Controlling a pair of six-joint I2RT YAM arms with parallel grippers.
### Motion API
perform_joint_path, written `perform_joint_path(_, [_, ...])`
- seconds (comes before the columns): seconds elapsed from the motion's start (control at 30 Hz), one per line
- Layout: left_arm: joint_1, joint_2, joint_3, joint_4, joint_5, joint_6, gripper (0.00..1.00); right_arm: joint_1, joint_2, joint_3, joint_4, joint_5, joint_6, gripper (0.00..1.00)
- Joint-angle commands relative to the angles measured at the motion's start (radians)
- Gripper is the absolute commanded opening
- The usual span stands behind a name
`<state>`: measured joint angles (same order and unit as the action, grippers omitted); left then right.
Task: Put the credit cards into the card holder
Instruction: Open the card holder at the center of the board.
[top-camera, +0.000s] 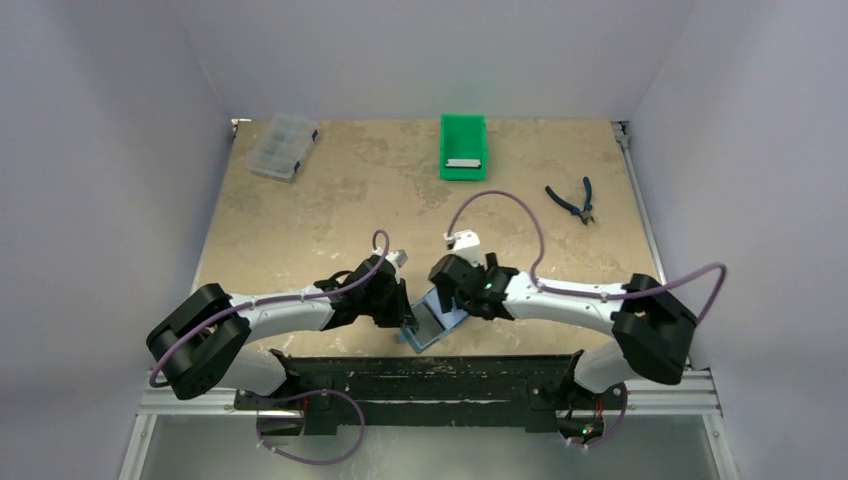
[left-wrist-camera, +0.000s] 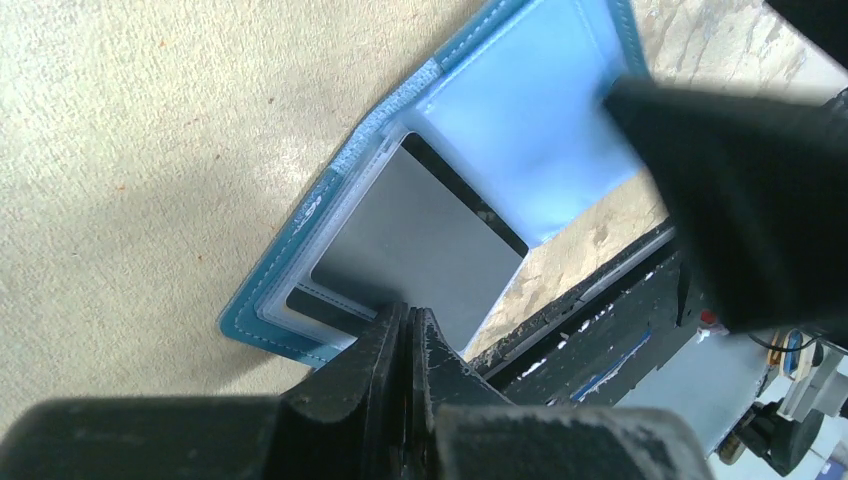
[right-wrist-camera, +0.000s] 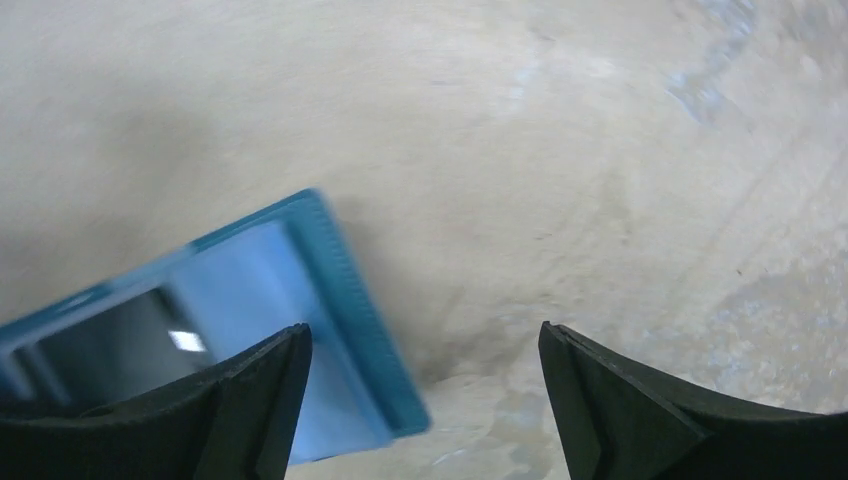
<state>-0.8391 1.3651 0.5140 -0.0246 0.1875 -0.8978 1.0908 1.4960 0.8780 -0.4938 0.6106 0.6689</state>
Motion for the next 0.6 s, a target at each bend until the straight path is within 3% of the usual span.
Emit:
perform_joint_path(0.0, [-0.001,0.021,-0.034,-0.085,-0.07,0.044,0.0,-0.122,-0.106,-0.11,0.103,-0.175,0.046,0.88])
perform_joint_path(0.17, [0.0,0.005,-0.022,-0.068,-0.046,0.053,0.0,-0.126,-0.07,-0.092,0.128,-0.345,-0.042,0.74])
perform_joint_path(0.27, [0.0,0.003,0.009,-0.084,-0.032,0.069,0.0,-0.126,-0.096,-0.055,0.088,-0.355,-0.065,0.68])
perform_joint_path(0.33, [-0.001,-0.006,0.02,-0.095,-0.03,0.076,0.0,-0.124,-0.143,-0.007,0.023,-0.277,-0.091,0.66])
perform_joint_path(0.4, [0.0,-0.011,0.021,-0.103,-0.033,0.079,0.0,-0.108,-0.188,0.052,-0.035,-0.229,-0.118,0.67])
perform_joint_path(0.47, [-0.001,-0.009,0.019,-0.104,-0.031,0.081,0.0,-0.092,-0.205,0.102,-0.069,-0.254,-0.157,0.77])
perform_joint_path(0.57, [-0.001,-0.001,0.014,-0.098,-0.032,0.079,0.0,-0.079,-0.192,0.103,0.021,-0.554,-0.255,0.8])
